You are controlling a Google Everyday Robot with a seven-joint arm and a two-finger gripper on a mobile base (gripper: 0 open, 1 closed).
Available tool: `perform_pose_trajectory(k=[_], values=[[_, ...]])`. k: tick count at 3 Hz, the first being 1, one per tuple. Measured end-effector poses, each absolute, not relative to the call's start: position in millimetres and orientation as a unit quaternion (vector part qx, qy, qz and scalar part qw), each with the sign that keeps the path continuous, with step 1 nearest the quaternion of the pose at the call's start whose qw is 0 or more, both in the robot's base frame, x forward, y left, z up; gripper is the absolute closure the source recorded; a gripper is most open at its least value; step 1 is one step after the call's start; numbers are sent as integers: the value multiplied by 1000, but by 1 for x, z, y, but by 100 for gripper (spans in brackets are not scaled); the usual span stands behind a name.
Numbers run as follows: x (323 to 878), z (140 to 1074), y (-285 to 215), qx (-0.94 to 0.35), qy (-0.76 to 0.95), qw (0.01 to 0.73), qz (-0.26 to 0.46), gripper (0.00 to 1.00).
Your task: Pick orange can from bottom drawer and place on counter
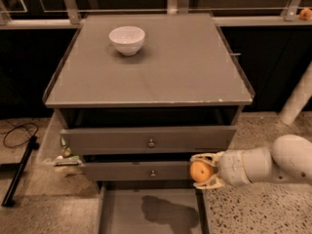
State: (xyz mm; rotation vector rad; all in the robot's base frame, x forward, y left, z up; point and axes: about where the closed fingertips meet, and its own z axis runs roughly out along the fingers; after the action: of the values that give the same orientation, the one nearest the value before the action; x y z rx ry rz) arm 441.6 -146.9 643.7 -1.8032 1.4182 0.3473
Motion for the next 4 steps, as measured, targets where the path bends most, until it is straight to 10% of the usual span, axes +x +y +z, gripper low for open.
perform_pose_trajectory(k=[4], values=[[440, 656, -151, -718, 552, 404, 127, 100]])
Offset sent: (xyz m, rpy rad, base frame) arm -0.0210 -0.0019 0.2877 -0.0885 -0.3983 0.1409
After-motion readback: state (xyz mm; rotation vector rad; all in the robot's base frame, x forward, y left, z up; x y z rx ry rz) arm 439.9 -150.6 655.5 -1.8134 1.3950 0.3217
